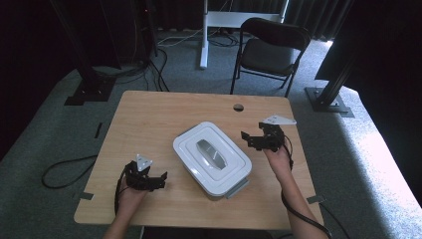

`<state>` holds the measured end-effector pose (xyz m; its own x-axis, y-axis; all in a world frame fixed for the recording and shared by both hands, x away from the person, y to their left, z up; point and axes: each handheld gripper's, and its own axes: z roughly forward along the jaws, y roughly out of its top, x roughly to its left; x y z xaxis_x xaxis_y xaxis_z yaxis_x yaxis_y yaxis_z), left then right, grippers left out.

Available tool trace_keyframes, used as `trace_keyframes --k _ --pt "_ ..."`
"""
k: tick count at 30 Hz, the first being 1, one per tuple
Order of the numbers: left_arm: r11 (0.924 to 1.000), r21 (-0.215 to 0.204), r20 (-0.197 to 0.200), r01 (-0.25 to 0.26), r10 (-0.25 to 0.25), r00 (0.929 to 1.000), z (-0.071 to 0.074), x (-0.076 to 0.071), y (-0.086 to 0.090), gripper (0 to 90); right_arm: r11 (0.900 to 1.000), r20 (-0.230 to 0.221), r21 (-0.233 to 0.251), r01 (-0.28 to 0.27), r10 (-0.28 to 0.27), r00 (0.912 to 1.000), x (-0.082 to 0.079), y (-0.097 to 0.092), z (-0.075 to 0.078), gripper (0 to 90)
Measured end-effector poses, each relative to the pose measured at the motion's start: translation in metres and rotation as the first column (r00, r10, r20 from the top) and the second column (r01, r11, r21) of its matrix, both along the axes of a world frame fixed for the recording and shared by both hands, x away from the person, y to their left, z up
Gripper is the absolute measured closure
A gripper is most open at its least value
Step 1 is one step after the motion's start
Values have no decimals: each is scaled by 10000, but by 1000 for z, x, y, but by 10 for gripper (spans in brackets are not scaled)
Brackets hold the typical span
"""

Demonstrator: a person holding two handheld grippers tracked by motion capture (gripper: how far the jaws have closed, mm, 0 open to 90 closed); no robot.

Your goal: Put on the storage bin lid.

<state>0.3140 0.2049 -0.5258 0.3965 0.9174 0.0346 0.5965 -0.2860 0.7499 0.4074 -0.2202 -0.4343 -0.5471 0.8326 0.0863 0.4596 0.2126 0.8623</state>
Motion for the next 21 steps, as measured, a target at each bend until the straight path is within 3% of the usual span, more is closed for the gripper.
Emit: trace_keyframes --k 5,10,14,21 --pt "9999 -157 341 -53 58 9994 6 1 -9 11 9997 -885 -223 -143 123 9960 10 -3 -38 129" --pt "9999 -147 533 -48 55 9986 10 4 -17 11 9980 -1496 -518 -361 280 9884 14 6 -64 129" --pt "9999 -111 551 -13 19 9985 10 7 -25 11 9968 -1740 -454 -651 563 9831 14 13 -74 128" --pt "9997 151 573 203 -212 9981 7 13 -44 11 9940 -1911 -244 -1069 1003 9764 9 19 -77 141"
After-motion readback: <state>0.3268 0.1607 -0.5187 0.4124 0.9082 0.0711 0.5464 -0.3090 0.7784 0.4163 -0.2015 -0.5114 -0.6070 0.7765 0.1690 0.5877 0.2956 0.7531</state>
